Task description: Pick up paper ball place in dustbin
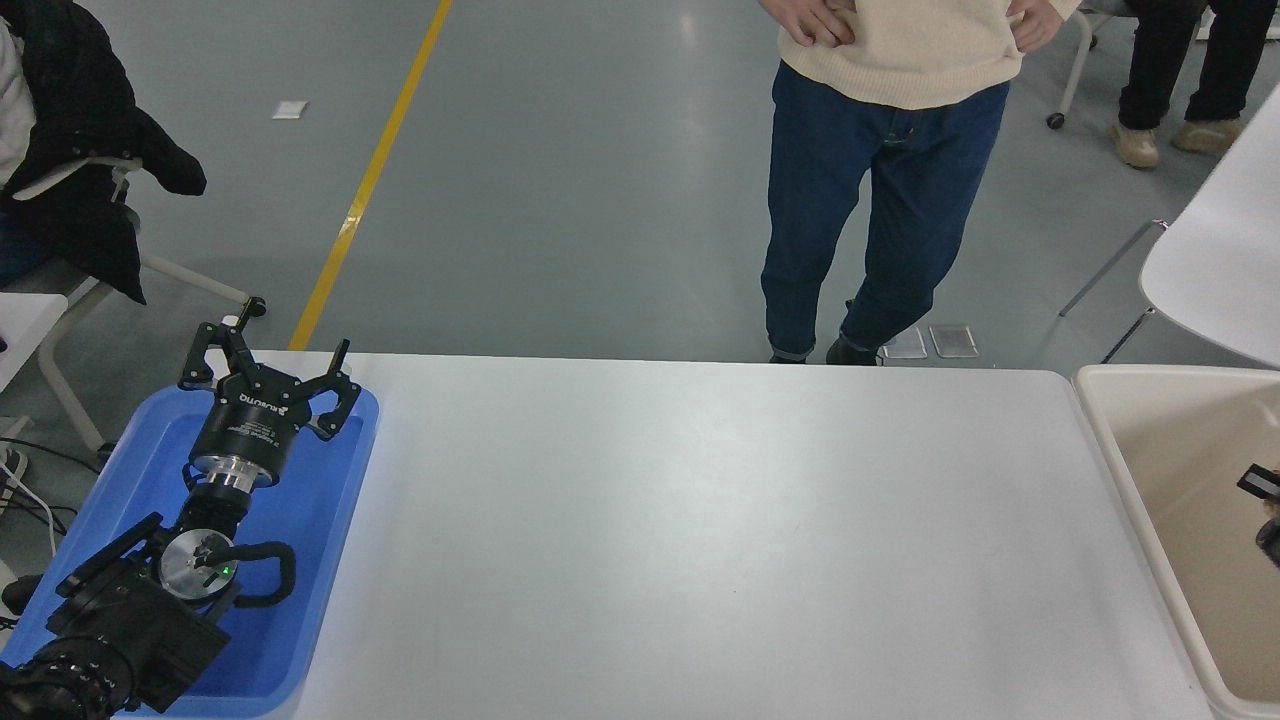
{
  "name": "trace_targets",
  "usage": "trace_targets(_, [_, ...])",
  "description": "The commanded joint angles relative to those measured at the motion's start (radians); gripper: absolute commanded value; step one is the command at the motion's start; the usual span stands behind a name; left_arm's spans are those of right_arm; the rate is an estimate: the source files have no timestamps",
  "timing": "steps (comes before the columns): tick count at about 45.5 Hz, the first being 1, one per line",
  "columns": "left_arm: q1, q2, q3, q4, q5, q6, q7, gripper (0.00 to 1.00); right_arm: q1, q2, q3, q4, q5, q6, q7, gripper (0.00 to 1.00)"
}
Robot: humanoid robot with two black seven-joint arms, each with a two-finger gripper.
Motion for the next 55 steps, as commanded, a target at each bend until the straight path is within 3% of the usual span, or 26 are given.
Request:
trace_targets(1, [0.0,0.0,0.0,0.001,0.0,0.0,0.0,1.0,-0.045,0.028,0.013,-0.048,0.0,-0.023,0.0,0.0])
trace_targets(15, [0.0,0.0,0.0,0.001,-0.002,0.0,0.0,1.0,-0.06,0.028,0.01,-0.048,0.006,-0.03,0.001,0.0])
trace_targets(18, [0.0,0.0,0.0,0.001,-0.002,0.0,0.0,1.0,-0.06,0.025,0.006,-0.048,0.006,-0.033,0.001,0.26])
trace_targets(24, [0.0,0.0,0.0,0.001,-0.002,0.0,0.0,1.0,-0.059,0.024,0.007,-0.047,0.006,-0.092,0.003,0.66])
trace_targets(26, [0.0,0.0,0.0,0.0,-0.002,0.0,0.0,1.0,-0.059,0.024,0.01,-0.047,0.006,-0.118,0.003,0.74])
trace_targets(37, [0.0,-0.002,0.0,0.0,-0.002,0.0,0.0,1.0,-0.051,0.025,0.013,-0.041,0.008,-0.161,0.003,0.79])
trace_targets(39, [0.0,0.0,0.0,0.0,-0.002,0.0,0.0,1.0,-0.048,0.025,0.013,-0.037,0.008,-0.159,0.004,0.89])
trace_targets(44, [0.0,0.0,0.0,0.0,0.0,0.0,0.0,1.0,-0.01,0.016,0.026,-0.025,0.009,-0.159,0.004,0.99])
trace_targets(55, [-0.001,0.0,0.0,0.0,0.0,0.0,0.0,1.0,0.124,-0.065,0.237,0.077,0.009,-0.15,0.003,1.0])
